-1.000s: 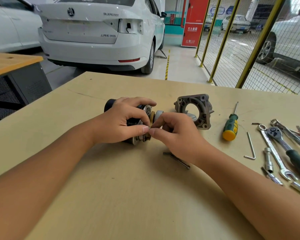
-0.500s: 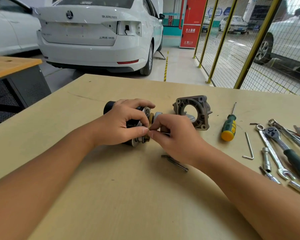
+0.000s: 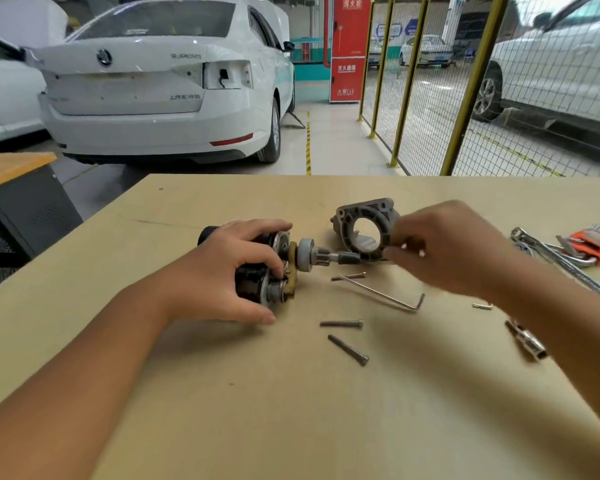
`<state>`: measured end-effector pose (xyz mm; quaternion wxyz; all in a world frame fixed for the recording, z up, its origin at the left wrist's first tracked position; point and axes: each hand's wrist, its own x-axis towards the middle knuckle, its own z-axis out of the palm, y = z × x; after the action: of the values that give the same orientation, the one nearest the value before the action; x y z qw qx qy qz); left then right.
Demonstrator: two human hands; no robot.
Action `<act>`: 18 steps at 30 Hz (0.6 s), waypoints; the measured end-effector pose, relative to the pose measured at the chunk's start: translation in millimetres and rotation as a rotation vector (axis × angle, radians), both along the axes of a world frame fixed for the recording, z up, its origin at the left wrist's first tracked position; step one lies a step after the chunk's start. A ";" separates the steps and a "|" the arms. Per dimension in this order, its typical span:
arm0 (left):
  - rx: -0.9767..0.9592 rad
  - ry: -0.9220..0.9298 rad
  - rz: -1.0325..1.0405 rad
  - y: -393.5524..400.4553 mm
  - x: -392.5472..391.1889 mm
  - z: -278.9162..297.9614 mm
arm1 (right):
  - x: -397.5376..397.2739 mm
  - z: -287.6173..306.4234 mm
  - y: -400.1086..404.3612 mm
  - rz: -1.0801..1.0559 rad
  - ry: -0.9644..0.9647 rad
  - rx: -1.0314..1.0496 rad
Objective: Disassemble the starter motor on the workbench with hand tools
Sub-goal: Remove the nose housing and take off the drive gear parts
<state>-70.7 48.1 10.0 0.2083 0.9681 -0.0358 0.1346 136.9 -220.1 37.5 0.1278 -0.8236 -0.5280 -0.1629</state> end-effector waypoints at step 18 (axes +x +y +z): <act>0.536 -0.179 -0.305 -88.8 10.6 -8.6 | 56.2 -12.4 -19.6 -0.624 0.438 -0.344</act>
<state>-60.1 -40.7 1.4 -0.0403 0.9563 -0.2327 0.1724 193.0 -239.7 25.0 0.0421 -0.9687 -0.2329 0.0755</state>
